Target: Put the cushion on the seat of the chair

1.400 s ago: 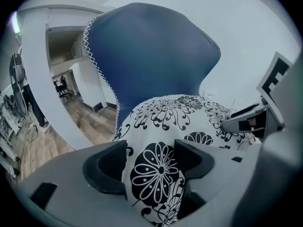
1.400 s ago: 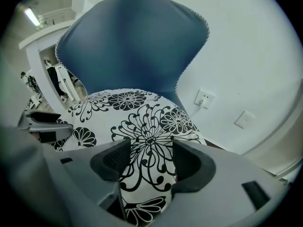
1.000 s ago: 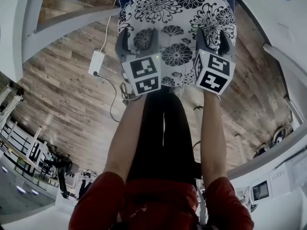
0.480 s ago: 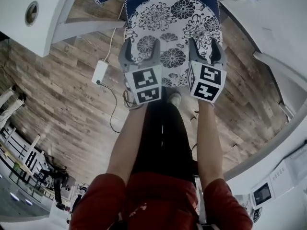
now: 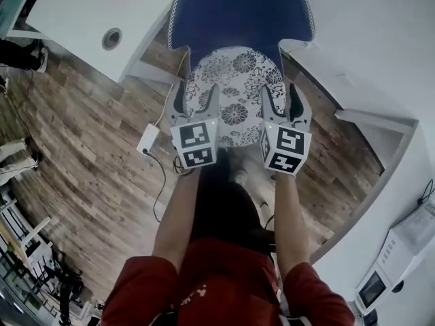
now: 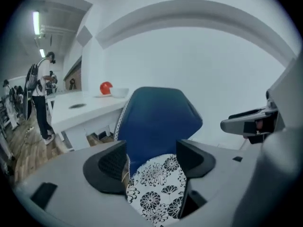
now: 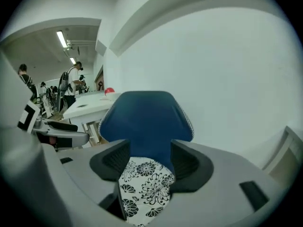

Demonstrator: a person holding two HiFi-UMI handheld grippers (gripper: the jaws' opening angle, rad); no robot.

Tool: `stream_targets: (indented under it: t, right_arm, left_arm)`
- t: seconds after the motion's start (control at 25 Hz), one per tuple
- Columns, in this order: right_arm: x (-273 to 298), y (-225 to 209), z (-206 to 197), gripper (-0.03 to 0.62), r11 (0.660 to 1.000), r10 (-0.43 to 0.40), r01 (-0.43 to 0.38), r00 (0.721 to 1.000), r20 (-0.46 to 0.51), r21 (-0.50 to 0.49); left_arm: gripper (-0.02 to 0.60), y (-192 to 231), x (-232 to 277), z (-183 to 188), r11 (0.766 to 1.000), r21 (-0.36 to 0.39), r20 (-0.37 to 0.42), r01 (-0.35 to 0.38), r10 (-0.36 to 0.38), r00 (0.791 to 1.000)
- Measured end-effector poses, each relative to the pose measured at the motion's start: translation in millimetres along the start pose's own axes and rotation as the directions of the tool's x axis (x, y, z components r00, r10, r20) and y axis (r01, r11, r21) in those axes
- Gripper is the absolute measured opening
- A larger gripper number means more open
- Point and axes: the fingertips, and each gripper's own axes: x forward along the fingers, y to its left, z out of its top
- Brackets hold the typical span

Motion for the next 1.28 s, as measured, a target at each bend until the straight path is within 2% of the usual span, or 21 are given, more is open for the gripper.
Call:
stream_targets:
  t: [0.12, 0.24, 0.4, 0.56, 0.68, 0.76, 0.8, 0.84, 0.92, 1.04, 1.12, 1.28]
  right_arm:
    - [-39, -1, 46, 0.272, 1.0, 0.011, -0.01, 0.997, 0.074, -0.012]
    - [-76, 3, 93, 0.272, 0.999, 0.03, -0.027, 0.986, 0.163, -0.023]
    - [-123, 13, 149, 0.272, 0.998, 0.059, -0.047, 0.958, 0.28, -0.05]
    - [-173, 6, 187, 0.27, 0.995, 0.085, -0.063, 0.933, 0.351, -0.073]
    - [-210, 6, 223, 0.265, 0.994, 0.099, -0.071, 0.899, 0.426, -0.081]
    - [-234, 6, 245, 0.221, 0.994, 0.105, -0.08, 0.871, 0.479, -0.073]
    - [-244, 5, 254, 0.168, 0.994, 0.105, -0.085, 0.858, 0.503, -0.061]
    - [-254, 5, 260, 0.13, 0.995, 0.102, -0.09, 0.847, 0.522, -0.049]
    - [-270, 6, 269, 0.075, 0.994, 0.105, -0.097, 0.833, 0.543, -0.044]
    - [-284, 12, 275, 0.047, 0.991, 0.134, -0.116, 0.82, 0.557, -0.069]
    - [-290, 17, 278, 0.037, 0.988, 0.156, -0.139, 0.809, 0.566, -0.072]
    - [-296, 27, 282, 0.029, 0.982, 0.187, -0.163, 0.795, 0.577, -0.093]
  left_arm:
    - [0.331, -6, -41, 52, 1.0, -0.002, 0.091, 0.007, -0.007, 0.996]
    - [0.331, -20, -82, 107, 1.0, 0.011, 0.2, 0.023, -0.025, 0.979]
    - [0.331, -32, -136, 169, 0.998, 0.053, 0.333, 0.024, -0.04, 0.942]
    - [0.331, -42, -184, 203, 0.996, 0.077, 0.402, 0.035, -0.063, 0.913]
    - [0.33, -47, -221, 233, 0.995, 0.093, 0.464, 0.026, -0.066, 0.883]
    - [0.328, -54, -242, 250, 0.994, 0.105, 0.496, 0.028, -0.077, 0.865]
    - [0.322, -60, -250, 257, 0.993, 0.116, 0.509, 0.031, -0.086, 0.857]
    - [0.305, -66, -258, 262, 0.991, 0.128, 0.523, 0.034, -0.097, 0.847]
    - [0.173, -76, -273, 271, 0.989, 0.14, 0.555, 0.048, -0.119, 0.823]
    - [0.086, -89, -288, 279, 0.988, 0.144, 0.581, 0.062, -0.135, 0.802]
    - [0.046, -95, -293, 281, 0.986, 0.161, 0.583, 0.047, -0.134, 0.801]
    - [0.035, -100, -300, 286, 0.987, 0.16, 0.59, 0.035, -0.124, 0.798]
